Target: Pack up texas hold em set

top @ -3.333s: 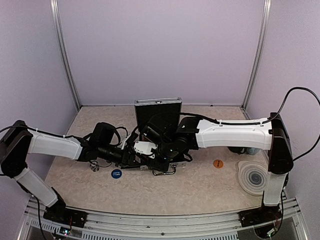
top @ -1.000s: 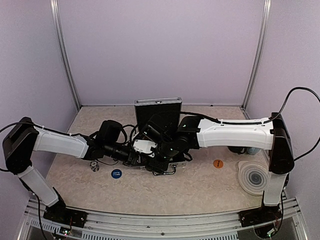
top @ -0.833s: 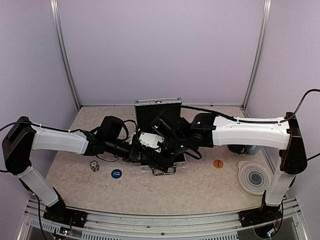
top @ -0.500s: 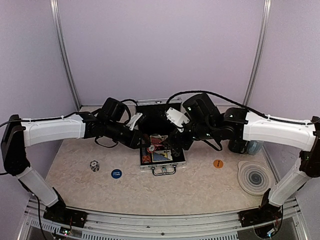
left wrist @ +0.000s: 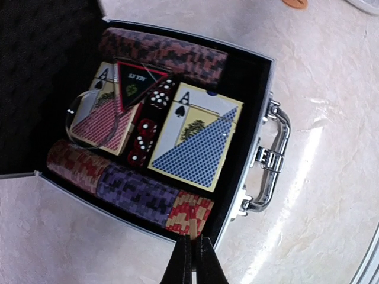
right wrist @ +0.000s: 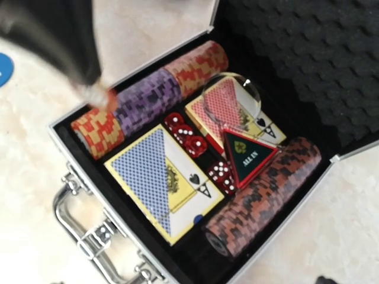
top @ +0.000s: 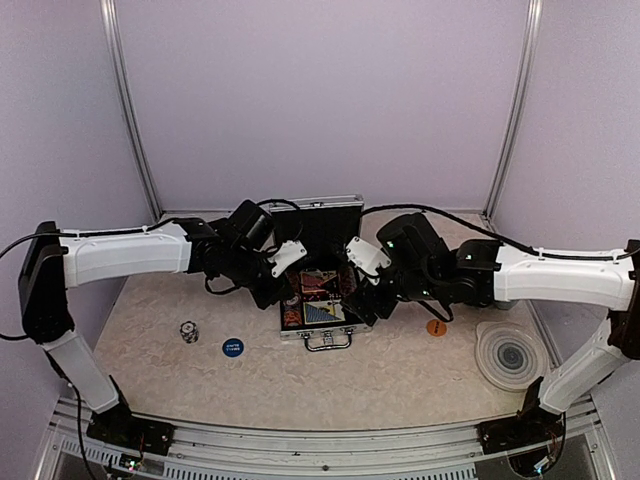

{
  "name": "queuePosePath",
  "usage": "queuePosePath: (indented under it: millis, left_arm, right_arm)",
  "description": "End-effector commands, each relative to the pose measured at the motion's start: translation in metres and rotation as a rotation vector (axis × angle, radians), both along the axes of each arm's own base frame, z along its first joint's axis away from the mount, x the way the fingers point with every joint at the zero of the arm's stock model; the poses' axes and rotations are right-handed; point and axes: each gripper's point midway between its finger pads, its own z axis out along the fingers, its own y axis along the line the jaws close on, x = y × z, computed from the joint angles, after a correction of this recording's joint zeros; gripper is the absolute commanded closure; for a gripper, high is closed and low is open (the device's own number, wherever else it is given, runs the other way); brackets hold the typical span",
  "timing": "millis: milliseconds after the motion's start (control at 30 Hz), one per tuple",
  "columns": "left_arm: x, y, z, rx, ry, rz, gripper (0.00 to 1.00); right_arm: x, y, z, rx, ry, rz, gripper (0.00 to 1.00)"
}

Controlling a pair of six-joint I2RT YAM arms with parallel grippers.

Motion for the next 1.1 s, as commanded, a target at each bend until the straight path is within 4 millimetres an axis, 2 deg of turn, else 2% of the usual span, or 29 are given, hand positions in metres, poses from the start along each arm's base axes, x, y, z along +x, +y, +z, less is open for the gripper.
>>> queuePosePath:
  millis: [0,200,333,633,733,900,1067]
  left_arm:
    - [-0.015,-0.007,-0.012,0.154,-0.108,-0.163,1.0]
    - [-0.013,-0.008,-0.032,0.229,-0.108,-0.189,1.0]
    - [-0.01,-0.005,-0.036,0.258,-0.12,-0.186,1.0]
    - [-0.023,-0.011,-0.044,0.255,-0.089,-0.228,1.0]
    - [-0.019,-0.009,-0.04,0.273,-0.119,-0.202,1.0]
    - [-0.007,-0.005,-0.023,0.274,-0.213,-0.136,1.0]
    - [-0.015,-0.008,-0.009,0.232,-0.231,-0.151,1.0]
  right_arm:
    - [0.002,-0.003,0.022,0.07,-0.048,-0.013,0.09]
    - [0.0,-0.004,0.024,0.075,-0.05,-0.006,0.09]
    - [-0.002,-0.004,0.024,0.08,-0.045,-0.001,0.09]
    - [-0.001,-0.004,0.022,0.072,-0.041,-0.004,0.09]
    - [-0.001,-0.005,0.023,0.073,-0.043,-0.006,0.09]
    - [-0.001,-0.004,0.023,0.071,-0.039,-0.005,0.09]
    - [-0.001,-0.004,0.023,0.067,-0.039,-0.006,0.09]
